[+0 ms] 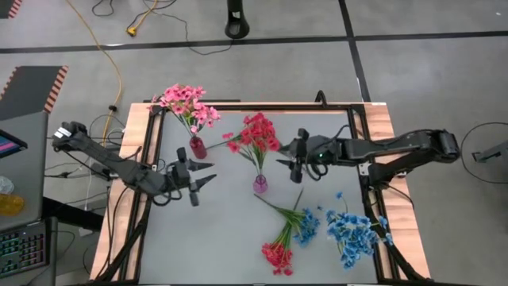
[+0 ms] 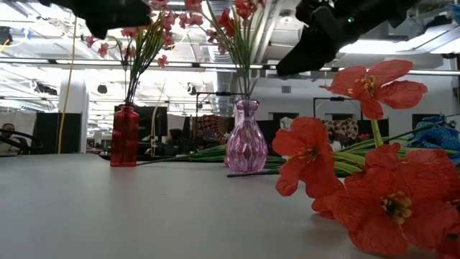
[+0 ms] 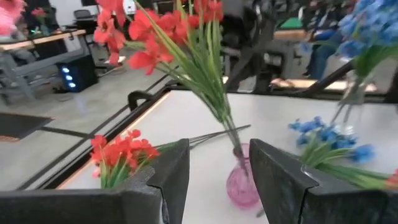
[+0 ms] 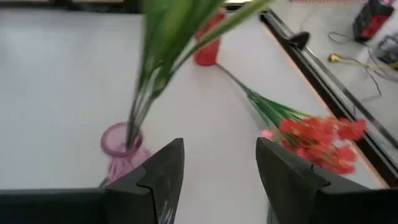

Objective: Sort flowers into vase by color
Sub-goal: Put the top red flowers into the purple vase

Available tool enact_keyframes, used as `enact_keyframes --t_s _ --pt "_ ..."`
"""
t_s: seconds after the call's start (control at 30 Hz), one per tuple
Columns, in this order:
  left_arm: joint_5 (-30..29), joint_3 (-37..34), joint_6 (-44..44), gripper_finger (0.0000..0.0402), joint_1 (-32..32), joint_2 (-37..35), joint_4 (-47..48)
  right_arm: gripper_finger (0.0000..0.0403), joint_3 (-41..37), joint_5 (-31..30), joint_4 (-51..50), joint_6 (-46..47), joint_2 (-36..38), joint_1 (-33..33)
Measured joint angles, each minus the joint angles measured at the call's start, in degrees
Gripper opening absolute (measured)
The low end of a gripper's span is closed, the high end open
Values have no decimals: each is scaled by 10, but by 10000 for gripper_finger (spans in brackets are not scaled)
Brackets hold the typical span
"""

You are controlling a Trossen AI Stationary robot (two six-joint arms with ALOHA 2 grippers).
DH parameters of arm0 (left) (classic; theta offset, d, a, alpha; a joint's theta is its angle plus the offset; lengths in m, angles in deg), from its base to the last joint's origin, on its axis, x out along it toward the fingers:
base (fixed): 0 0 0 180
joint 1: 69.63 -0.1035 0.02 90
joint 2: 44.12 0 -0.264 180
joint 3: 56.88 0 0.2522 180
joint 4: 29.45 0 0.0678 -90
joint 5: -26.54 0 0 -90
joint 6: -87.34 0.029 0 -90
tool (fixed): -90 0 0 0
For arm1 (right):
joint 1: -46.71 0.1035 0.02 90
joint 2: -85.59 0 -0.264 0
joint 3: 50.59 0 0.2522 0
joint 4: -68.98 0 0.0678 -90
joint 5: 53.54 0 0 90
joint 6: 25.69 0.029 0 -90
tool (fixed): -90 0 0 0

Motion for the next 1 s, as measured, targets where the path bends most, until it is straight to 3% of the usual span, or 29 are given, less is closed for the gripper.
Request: enact_keyframes --t_s 0.17,0.5,1.0 --pt "-11 5 16 155 -32 73 -35 226 0 0 -17 57 12 -26" --pt "-64 74 28 155 -82 215 -34 226 0 2 -43 59 2 -41" --pt "-22 126 -33 155 -187 368 -35 226 0 2 -61 60 2 -40"
